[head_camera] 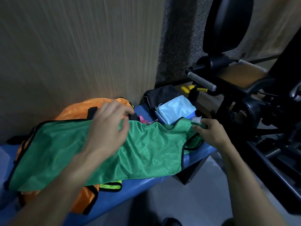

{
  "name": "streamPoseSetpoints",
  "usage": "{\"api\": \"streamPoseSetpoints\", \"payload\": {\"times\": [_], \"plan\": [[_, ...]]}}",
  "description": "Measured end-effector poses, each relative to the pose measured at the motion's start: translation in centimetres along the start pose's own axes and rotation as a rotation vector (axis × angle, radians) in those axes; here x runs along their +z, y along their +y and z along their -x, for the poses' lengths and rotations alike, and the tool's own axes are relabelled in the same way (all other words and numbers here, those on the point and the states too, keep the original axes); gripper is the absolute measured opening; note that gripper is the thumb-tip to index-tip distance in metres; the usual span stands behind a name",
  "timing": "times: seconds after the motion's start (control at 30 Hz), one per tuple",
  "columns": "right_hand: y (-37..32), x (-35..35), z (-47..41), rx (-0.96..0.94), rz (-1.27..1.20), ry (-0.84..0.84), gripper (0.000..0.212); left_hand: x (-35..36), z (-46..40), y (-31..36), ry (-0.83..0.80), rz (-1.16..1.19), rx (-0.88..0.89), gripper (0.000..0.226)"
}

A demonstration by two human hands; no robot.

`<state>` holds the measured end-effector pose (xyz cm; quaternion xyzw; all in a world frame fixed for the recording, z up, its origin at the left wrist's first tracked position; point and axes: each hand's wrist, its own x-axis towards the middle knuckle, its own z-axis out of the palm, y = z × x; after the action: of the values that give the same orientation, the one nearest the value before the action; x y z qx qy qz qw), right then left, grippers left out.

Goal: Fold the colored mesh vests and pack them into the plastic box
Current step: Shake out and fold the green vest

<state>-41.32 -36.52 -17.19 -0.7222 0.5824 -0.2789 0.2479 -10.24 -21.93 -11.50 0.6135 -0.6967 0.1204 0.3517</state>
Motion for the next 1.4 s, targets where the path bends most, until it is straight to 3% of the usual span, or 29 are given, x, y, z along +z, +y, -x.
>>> {"api": "streamPoseSetpoints", "payload": {"times": [0.1,0.27,0.33,0.4,0.57,0.67,0.77,0.87,1.0,1.1,1.2,1.3,1.4], "plan": [[0.1,0.3,-0.3,-0.069,-0.071,-0.022,0.042,4.7,-1.4,2.7,-0.197,0.223,0.022,0.014],[-0.3,-0.1,0.2,-0.201,-0.223,-0.128,0.035,10.9,-5.6,6.1,-0.508,0.373,-0.149,0.042],[-0.5,-0.4,0.5,-0.209,-0.284,-0.171,0.021,12.0,-6.6,6.7,-0.581,0.345,-0.165,0.027],[-0.3,-0.7,0.5,-0.19,-0.354,-0.185,0.015,12.2,-6.8,6.8,-0.517,0.349,-0.163,0.016],[1.0,-1.3,0.5,0.04,-0.191,-0.242,0.04,10.9,-6.6,5.4,-0.407,0.593,-0.187,0.012],[1.6,-1.4,0.6,0.146,-0.108,-0.2,0.029,9.5,-6.8,4.8,-0.343,0.828,-0.231,0.023],[1.3,-1.3,0.8,0.223,-0.257,-0.168,0.013,8.2,-7.6,5.3,-0.219,1.0,-0.288,0.033],[0.8,-1.4,1.1,0.277,-0.381,-0.154,0.01,7.3,-8.5,6.5,-0.249,1.069,-0.249,0.038],[0.2,-1.4,1.3,0.256,-0.442,-0.11,0.015,7.2,-8.9,7.2,-0.397,1.068,-0.258,0.045],[0.0,-1.3,1.3,0.2,-0.416,-0.113,0.004,8.7,-8.3,6.9,-0.548,0.885,-0.26,0.039],[0.1,-0.9,1.3,0.177,-0.303,-0.126,0.022,10.4,-7.8,6.5,-0.594,0.699,-0.305,0.029],[-0.5,-0.8,1.4,0.015,-0.22,-0.093,0.025,11.5,-7.7,6.8,-0.601,0.49,-0.255,0.02],[-1.7,-1.1,1.7,-0.211,-0.187,-0.1,0.029,12.0,-8.2,7.1,-0.663,0.418,-0.215,0.029]]}}
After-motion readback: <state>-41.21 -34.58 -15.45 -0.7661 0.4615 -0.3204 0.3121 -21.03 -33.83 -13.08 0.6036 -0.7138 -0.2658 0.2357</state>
